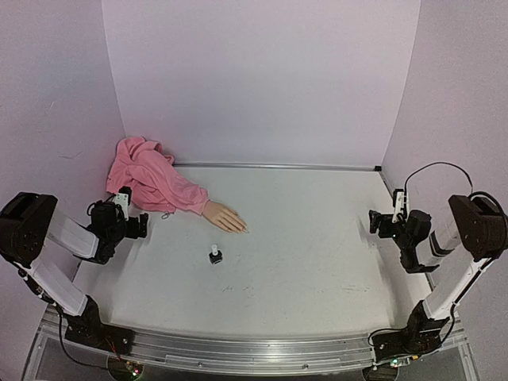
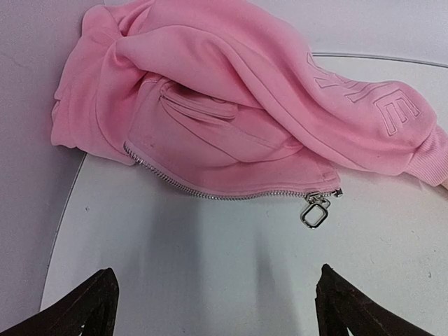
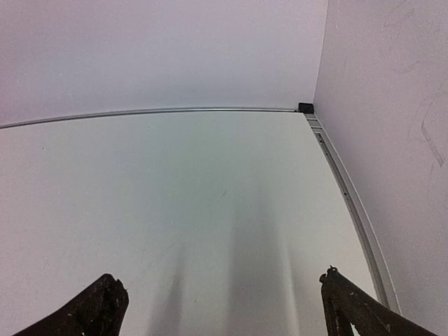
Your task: Paint the nails
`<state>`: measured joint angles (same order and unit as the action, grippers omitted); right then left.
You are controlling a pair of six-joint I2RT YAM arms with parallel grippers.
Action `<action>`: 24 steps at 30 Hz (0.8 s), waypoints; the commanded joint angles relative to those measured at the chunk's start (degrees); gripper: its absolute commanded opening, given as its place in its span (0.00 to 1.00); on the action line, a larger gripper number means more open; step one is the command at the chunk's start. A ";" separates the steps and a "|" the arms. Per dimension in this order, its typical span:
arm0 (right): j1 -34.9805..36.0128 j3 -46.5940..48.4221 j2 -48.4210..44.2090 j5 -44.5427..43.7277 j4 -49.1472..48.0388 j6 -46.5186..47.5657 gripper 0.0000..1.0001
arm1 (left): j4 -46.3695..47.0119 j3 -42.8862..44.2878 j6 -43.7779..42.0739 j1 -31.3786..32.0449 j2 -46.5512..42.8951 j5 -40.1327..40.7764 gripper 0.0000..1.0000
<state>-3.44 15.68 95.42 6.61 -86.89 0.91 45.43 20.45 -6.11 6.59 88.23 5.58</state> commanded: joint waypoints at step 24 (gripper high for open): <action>6.26 15.63 -27.32 -15.37 48.05 -18.92 0.98 | -35.66 8.70 28.20 -0.86 -34.35 17.29 1.00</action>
<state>2.57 27.49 70.70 -9.54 -54.46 -12.64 21.50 26.85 10.33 6.13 60.93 22.33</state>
